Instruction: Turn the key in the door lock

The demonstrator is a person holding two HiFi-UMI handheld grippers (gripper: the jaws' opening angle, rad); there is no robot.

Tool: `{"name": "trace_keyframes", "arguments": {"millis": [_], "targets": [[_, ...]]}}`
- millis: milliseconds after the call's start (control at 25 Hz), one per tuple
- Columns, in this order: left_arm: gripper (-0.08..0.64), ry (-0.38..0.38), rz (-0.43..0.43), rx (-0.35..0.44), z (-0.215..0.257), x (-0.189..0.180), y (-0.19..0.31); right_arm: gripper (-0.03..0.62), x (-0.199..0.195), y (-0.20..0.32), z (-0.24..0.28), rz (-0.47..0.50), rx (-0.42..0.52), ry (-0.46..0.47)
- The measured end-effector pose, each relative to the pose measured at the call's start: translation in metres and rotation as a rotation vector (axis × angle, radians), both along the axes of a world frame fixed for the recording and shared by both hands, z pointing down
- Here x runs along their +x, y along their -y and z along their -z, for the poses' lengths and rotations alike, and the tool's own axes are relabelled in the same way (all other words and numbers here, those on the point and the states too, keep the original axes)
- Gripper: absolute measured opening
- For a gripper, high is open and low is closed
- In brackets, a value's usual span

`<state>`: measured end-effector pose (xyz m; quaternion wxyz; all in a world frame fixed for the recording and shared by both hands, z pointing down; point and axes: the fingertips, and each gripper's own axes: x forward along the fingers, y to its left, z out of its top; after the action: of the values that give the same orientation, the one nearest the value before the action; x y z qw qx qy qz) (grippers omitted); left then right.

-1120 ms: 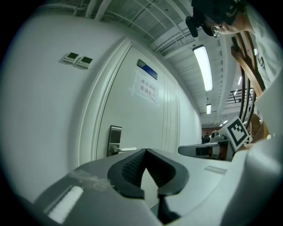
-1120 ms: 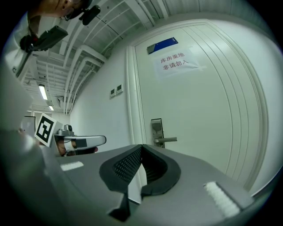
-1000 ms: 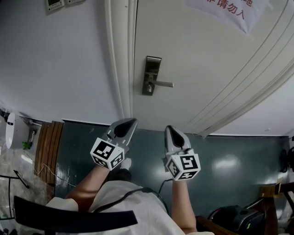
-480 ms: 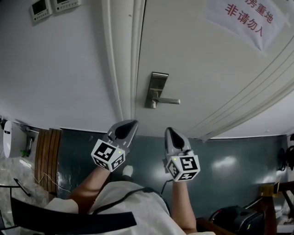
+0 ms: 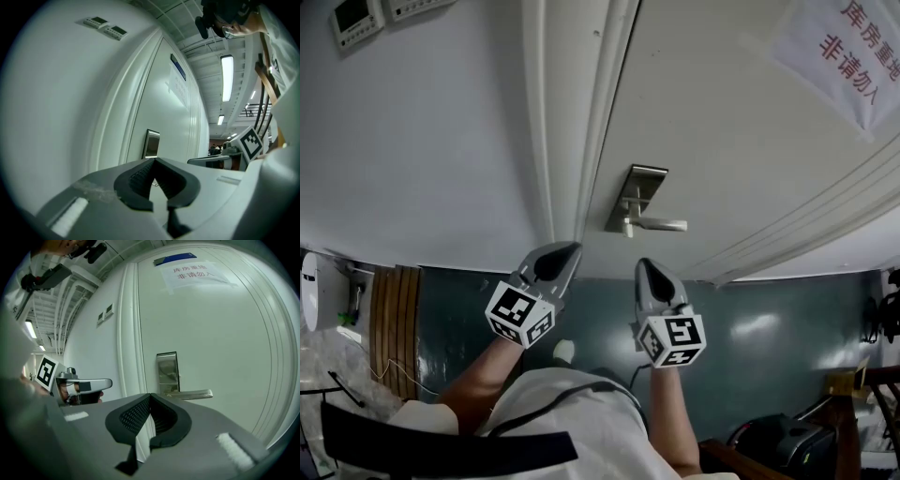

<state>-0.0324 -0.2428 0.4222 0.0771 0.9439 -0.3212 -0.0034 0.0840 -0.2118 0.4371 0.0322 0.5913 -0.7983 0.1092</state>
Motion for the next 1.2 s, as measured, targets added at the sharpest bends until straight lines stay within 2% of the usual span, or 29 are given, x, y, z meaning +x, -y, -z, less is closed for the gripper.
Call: {"name": "trace_keyframes", "arguments": {"millis": [360,720,1200], "targets": [[0.005,-0.006,0.009,-0.009,-0.001,0.000,0.008,0.008,0.002,0.015,-0.008,0.003,-0.010,0.031],[0.005,-0.006,0.078,-0.013,0.001,0.009,0.005,0.009,0.011,0.022,-0.018,0.057,-0.018,0.086],[0.006,0.030,0.119,0.003,0.002,0.033,-0.003,0.009,0.018,0.039,-0.045,0.129,-0.071,0.161]]}}
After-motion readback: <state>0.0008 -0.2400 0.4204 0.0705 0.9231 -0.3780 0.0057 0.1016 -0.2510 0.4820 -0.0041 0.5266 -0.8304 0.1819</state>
